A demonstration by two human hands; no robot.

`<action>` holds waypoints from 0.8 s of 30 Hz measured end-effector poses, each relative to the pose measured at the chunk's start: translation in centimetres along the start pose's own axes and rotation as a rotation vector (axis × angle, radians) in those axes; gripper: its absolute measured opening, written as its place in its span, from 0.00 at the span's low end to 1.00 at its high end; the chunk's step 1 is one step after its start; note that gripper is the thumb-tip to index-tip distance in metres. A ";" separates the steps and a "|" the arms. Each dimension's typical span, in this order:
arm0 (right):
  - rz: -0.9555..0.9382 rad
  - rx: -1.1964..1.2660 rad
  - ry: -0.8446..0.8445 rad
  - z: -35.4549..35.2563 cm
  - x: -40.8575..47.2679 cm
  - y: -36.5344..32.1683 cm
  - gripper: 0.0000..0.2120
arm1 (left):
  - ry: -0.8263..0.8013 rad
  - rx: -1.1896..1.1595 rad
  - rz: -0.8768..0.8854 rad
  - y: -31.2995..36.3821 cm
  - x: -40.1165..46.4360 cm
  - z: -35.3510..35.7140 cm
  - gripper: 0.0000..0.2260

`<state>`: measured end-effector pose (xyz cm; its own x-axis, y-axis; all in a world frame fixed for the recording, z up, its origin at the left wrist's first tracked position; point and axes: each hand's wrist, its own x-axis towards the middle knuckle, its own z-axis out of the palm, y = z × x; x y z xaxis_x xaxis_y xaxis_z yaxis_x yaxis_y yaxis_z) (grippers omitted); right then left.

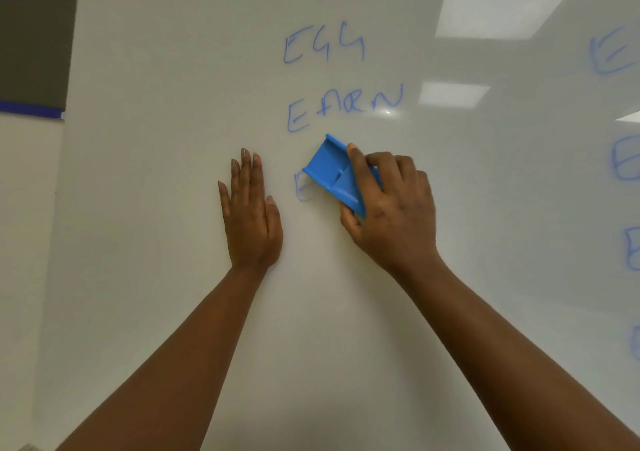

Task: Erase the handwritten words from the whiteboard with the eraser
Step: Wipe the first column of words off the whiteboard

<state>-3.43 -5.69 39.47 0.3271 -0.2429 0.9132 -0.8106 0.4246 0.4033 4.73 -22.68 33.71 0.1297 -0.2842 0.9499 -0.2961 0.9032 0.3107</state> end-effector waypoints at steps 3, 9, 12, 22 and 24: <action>-0.088 0.010 -0.020 0.2 -1.2 -0.8 0.27 | -0.007 0.007 -0.003 0.0 0.0 0.0 0.26; -0.056 -0.014 -0.004 -0.3 -1.0 1.4 0.28 | -0.007 -0.013 0.003 0.0 -0.1 -0.1 0.27; 0.059 -0.014 0.021 -0.3 0.4 1.3 0.29 | -0.002 -0.022 0.005 0.0 -0.1 -0.1 0.27; -0.167 0.021 -0.099 1.0 0.0 -1.5 0.28 | 0.027 -0.135 0.002 -0.3 -0.3 0.2 0.27; -0.170 0.023 -0.088 0.7 0.4 -0.6 0.28 | 0.037 -0.154 -0.003 -0.4 -0.4 0.2 0.28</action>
<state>-3.15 -6.70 39.56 0.4168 -0.3853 0.8233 -0.7586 0.3515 0.5486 4.61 -22.98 33.26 0.1658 -0.2774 0.9463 -0.1475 0.9419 0.3019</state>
